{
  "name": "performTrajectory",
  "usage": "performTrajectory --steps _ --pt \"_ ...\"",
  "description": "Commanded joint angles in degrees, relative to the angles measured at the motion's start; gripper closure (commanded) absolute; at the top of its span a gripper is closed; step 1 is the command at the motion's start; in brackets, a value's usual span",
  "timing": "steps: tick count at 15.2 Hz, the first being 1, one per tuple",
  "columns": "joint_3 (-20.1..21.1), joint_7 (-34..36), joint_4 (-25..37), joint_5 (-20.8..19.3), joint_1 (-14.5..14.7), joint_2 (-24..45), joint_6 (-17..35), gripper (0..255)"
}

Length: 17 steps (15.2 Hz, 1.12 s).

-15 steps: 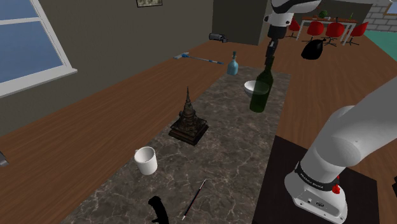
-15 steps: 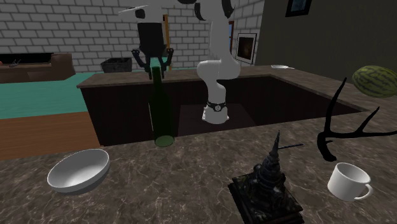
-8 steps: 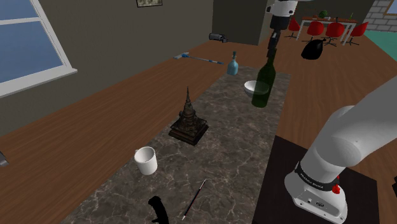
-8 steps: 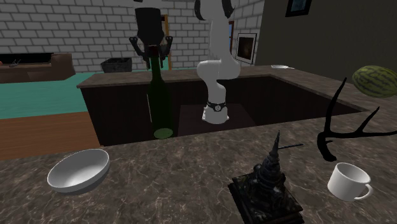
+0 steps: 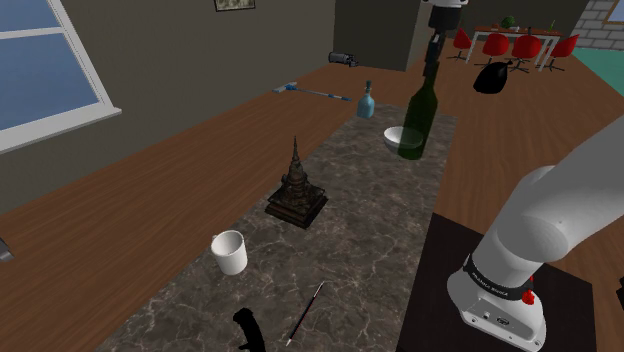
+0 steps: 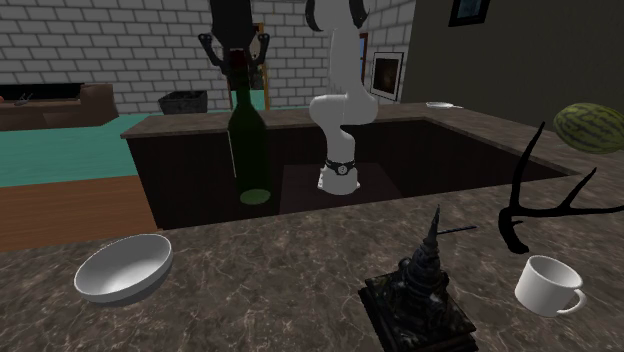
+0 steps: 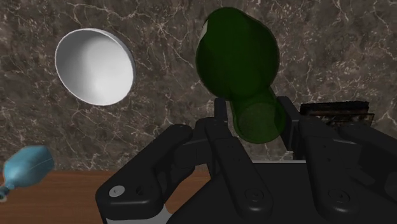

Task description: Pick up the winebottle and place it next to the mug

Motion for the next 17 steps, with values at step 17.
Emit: performTrajectory --steps 17 --pt "18.2 25.0 -6.3 4.3 7.2 -5.2 0.3 255"
